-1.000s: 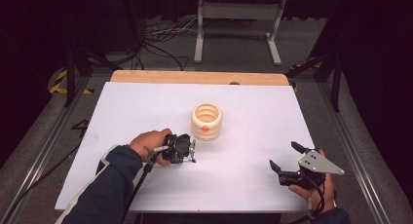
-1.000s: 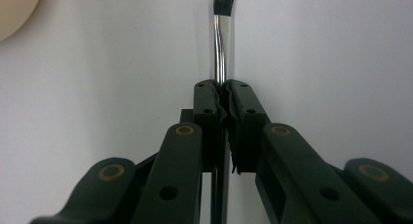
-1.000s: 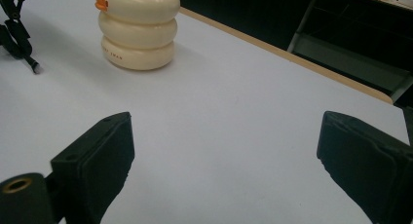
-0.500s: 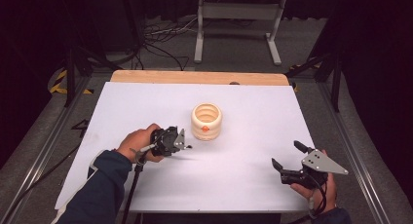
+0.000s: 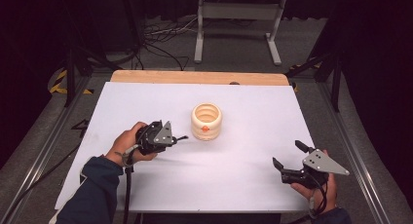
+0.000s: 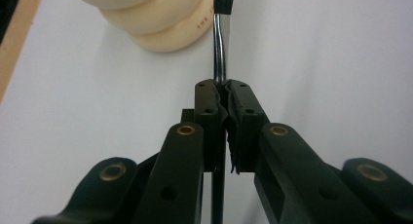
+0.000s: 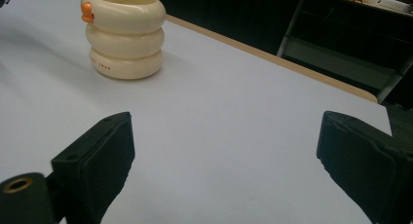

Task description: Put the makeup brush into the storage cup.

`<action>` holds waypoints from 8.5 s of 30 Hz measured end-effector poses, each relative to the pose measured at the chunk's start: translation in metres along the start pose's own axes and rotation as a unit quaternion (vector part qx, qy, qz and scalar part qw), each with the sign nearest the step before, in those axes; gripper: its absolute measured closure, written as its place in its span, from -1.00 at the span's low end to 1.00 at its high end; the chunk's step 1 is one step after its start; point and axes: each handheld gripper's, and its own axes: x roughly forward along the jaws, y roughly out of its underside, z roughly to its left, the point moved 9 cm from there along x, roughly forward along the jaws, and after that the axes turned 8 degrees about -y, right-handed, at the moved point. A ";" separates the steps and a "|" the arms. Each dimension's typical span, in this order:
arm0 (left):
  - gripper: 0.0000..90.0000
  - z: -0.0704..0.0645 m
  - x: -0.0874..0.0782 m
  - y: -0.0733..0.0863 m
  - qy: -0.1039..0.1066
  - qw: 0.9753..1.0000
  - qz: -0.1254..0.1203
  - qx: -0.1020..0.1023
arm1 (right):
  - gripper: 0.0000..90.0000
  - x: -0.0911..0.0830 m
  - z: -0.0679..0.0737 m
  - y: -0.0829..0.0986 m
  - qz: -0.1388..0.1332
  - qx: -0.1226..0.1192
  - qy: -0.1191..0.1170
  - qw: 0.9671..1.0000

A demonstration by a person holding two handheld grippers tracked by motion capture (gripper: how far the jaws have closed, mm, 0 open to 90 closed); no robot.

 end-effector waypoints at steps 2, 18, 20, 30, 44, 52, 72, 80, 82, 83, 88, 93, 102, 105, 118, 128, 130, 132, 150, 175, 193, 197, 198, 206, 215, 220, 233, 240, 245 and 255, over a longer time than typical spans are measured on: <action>0.86 0.002 -0.001 -0.001 -0.007 1.000 -0.012 -0.008 | -0.84 0.000 0.000 0.000 0.000 0.000 0.000 1.000; 0.86 0.020 -0.016 -0.011 -0.051 0.989 -0.105 -0.088 | -0.84 -0.001 -0.001 -0.002 -0.003 -0.006 0.007 1.000; 0.86 0.022 -0.018 -0.013 -0.055 0.987 -0.114 -0.095 | -0.84 -0.001 -0.001 -0.002 -0.003 -0.007 0.006 1.000; 0.86 0.034 -0.027 -0.019 -0.068 0.975 -0.160 -0.135 | -0.84 0.000 -0.001 -0.002 -0.003 -0.006 0.007 1.000; 0.86 0.047 -0.041 -0.038 -0.079 0.956 -0.225 -0.173 | -0.85 0.000 0.000 -0.001 -0.001 -0.010 0.006 1.000; 0.86 0.052 -0.042 -0.053 -0.084 0.947 -0.251 -0.184 | -0.85 0.000 0.001 -0.001 -0.002 -0.007 0.004 1.000; 0.86 0.063 -0.038 -0.089 -0.079 0.928 -0.302 -0.204 | -0.85 0.000 -0.001 -0.001 -0.002 -0.006 0.005 1.000; 0.86 0.066 -0.035 -0.100 -0.073 0.922 -0.316 -0.212 | -0.85 -0.001 -0.001 -0.001 -0.004 -0.006 0.005 1.000; 0.86 0.066 -0.033 -0.101 -0.071 0.922 -0.316 -0.213 | -0.85 -0.001 -0.001 -0.001 -0.004 -0.005 0.004 1.000; 0.86 0.066 -0.032 -0.103 -0.070 0.920 -0.319 -0.215 | -0.85 -0.001 -0.001 -0.001 -0.004 -0.006 0.004 1.000; 0.86 0.068 -0.029 -0.109 -0.068 0.918 -0.326 -0.217 | -0.85 -0.002 -0.002 -0.001 -0.005 -0.005 0.006 1.000; 0.86 0.068 -0.026 -0.115 -0.058 0.914 -0.334 -0.221 | -0.85 -0.002 -0.002 -0.001 -0.006 -0.007 0.008 1.000; 0.86 0.071 -0.017 -0.130 -0.054 0.913 -0.341 -0.218 | -0.85 -0.002 -0.002 -0.001 -0.006 -0.005 0.006 1.000; 0.86 0.071 -0.012 -0.135 -0.053 0.913 -0.342 -0.218 | -0.85 -0.001 -0.001 -0.001 -0.006 -0.006 0.004 1.000; 0.86 0.074 0.006 -0.143 -0.045 0.908 -0.353 -0.221 | -0.85 -0.002 -0.001 -0.002 -0.008 -0.009 0.002 1.000; 0.86 0.073 0.026 -0.146 -0.041 0.912 -0.347 -0.214 | -0.85 -0.002 0.000 -0.002 -0.010 -0.008 -0.005 1.000; 0.86 0.073 0.030 -0.146 -0.039 0.911 -0.349 -0.216 | -0.85 -0.001 0.001 -0.002 -0.008 -0.010 -0.005 1.000; 0.86 0.073 0.033 -0.145 -0.037 0.913 -0.343 -0.218 | -0.85 -0.001 0.001 -0.002 -0.007 -0.010 -0.006 1.000; 0.86 0.062 0.059 -0.125 -0.026 0.915 -0.326 -0.234 | -0.85 -0.001 0.002 -0.002 -0.009 -0.011 -0.013 1.000; 0.85 0.057 0.060 -0.109 -0.031 0.914 -0.320 -0.246 | -0.85 0.000 0.003 -0.001 -0.006 -0.015 -0.012 1.000; 0.57 0.060 0.050 -0.109 -0.047 0.918 -0.310 -0.242 | -0.85 0.001 0.003 -0.001 -0.003 -0.013 -0.012 1.000; 0.49 0.060 0.043 -0.107 -0.055 0.920 -0.306 -0.238 | -0.85 0.001 0.003 0.000 -0.002 -0.014 -0.012 1.000; 0.39 0.061 0.041 -0.107 -0.059 0.921 -0.306 -0.235 | -0.85 0.001 0.003 0.000 0.000 -0.016 -0.011 1.000; 0.00 0.063 0.033 -0.105 -0.102 0.927 -0.283 -0.223 | -0.85 0.000 0.003 -0.001 -0.001 -0.017 -0.011 1.000; -0.69 0.068 0.026 -0.095 -0.148 0.921 -0.263 -0.246 | -0.85 0.001 0.004 0.000 0.000 -0.017 -0.012 1.000; -0.92 0.068 0.024 -0.089 -0.146 0.920 -0.263 -0.250 | -0.85 0.001 0.004 0.000 0.003 -0.017 -0.012 1.000; -0.96 0.063 0.013 -0.086 -0.130 0.928 -0.275 -0.215 | -0.85 0.002 0.005 0.000 0.005 -0.019 -0.012 1.000; -0.96 0.062 0.009 -0.083 -0.130 0.932 -0.269 -0.207 | -0.85 0.002 0.004 0.000 0.005 -0.020 -0.011 1.000; -0.97 0.061 0.005 -0.079 -0.133 0.936 -0.261 -0.193 | -0.85 0.002 0.004 0.001 0.005 -0.019 -0.010 1.000; -0.97 0.055 -0.005 -0.076 -0.140 0.937 -0.259 -0.186 | -0.85 0.001 0.004 0.000 0.006 -0.022 -0.008 1.000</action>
